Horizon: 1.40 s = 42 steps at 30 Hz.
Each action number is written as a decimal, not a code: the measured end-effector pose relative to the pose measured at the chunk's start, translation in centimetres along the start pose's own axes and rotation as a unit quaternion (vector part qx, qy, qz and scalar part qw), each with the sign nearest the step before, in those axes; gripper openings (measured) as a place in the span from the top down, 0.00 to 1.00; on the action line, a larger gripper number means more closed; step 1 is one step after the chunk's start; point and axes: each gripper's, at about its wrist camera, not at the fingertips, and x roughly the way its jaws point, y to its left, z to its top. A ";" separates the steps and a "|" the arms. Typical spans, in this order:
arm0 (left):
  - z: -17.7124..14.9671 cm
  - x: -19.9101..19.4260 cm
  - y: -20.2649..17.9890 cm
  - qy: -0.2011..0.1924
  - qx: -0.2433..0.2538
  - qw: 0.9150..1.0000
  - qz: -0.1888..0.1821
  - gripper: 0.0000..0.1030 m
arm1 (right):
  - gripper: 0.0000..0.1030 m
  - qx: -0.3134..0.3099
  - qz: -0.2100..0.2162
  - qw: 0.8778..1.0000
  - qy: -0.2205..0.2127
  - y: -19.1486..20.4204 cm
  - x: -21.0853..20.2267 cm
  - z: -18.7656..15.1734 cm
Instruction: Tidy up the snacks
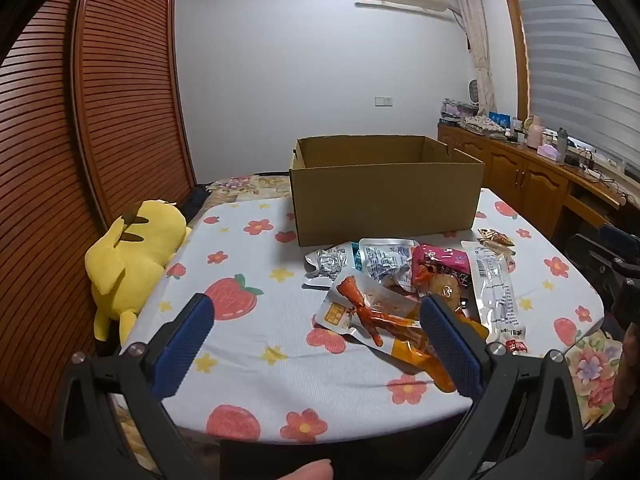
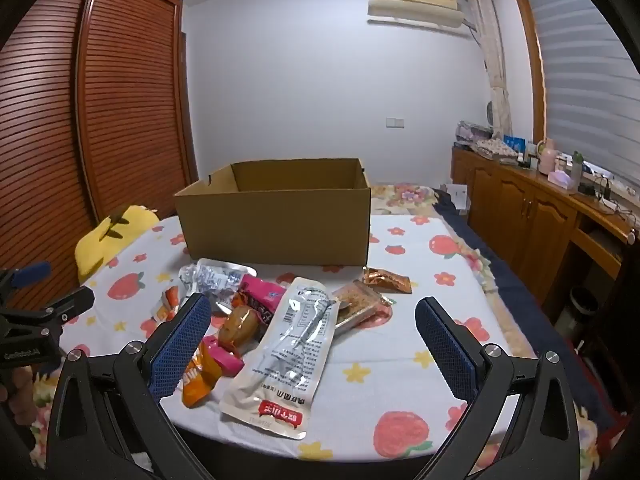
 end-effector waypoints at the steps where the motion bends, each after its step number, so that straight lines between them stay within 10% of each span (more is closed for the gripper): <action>1: 0.0 0.0 0.0 0.000 0.000 1.000 0.000 0.00 | 0.00 0.000 0.001 1.000 -0.002 0.0 0.0 0.0; 42: 0.9 -0.3 0.3 -0.005 -0.004 1.000 -0.002 0.00 | 0.00 0.003 0.000 1.000 -0.012 -0.4 -0.6 0.2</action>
